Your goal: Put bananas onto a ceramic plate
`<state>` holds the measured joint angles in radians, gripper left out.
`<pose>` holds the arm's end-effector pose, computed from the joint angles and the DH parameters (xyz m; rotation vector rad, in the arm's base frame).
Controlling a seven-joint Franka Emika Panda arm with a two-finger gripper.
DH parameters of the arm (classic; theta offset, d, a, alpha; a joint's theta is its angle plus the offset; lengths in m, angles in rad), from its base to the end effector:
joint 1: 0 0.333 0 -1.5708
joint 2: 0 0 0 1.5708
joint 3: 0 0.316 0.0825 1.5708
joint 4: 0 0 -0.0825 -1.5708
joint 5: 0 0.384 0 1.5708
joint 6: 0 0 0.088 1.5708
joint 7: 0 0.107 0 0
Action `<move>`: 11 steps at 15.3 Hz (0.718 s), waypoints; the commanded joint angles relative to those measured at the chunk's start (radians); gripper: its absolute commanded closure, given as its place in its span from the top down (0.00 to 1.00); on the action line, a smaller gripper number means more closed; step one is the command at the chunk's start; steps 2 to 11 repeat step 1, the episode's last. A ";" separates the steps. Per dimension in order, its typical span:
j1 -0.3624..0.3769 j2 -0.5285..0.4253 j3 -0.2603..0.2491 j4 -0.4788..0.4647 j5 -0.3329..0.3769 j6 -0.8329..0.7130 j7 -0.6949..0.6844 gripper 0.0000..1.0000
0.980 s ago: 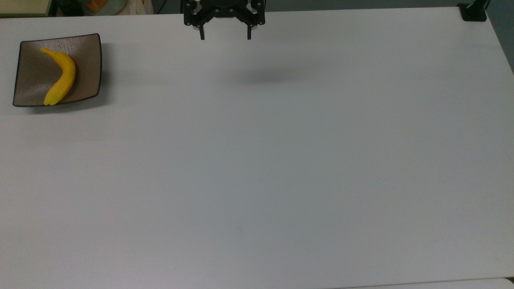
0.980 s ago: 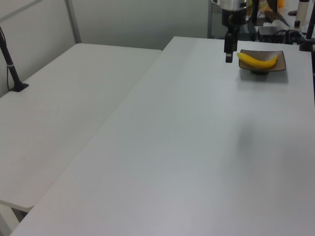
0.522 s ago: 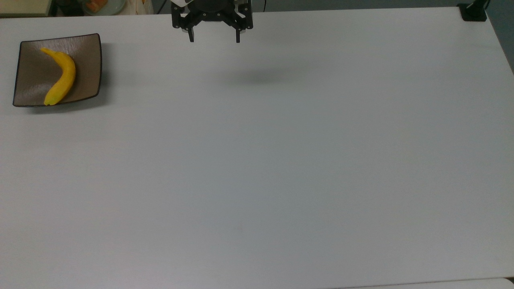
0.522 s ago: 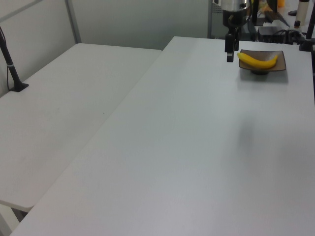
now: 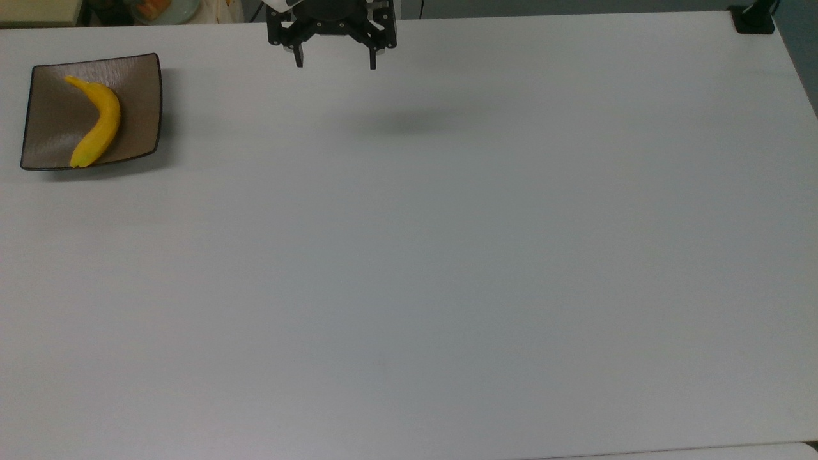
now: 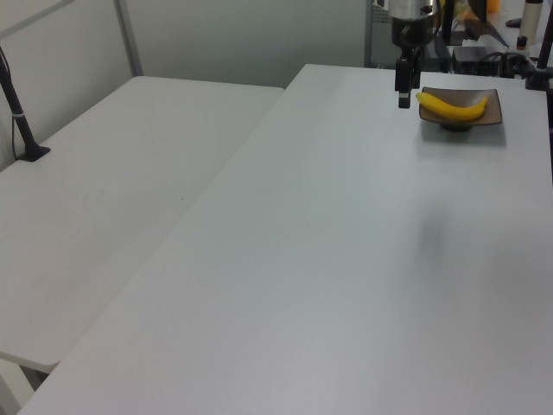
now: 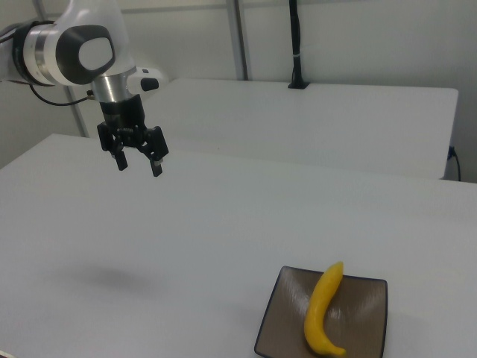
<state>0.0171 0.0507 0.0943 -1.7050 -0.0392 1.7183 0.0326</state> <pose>0.5719 0.0592 0.5449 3.1018 0.1323 -0.0538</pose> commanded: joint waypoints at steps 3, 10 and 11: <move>0.023 -0.003 -0.021 -0.008 -0.001 0.007 -0.010 1.00; 0.023 -0.003 -0.021 -0.008 -0.001 0.007 -0.010 1.00; 0.023 -0.003 -0.021 -0.008 -0.001 0.007 -0.010 1.00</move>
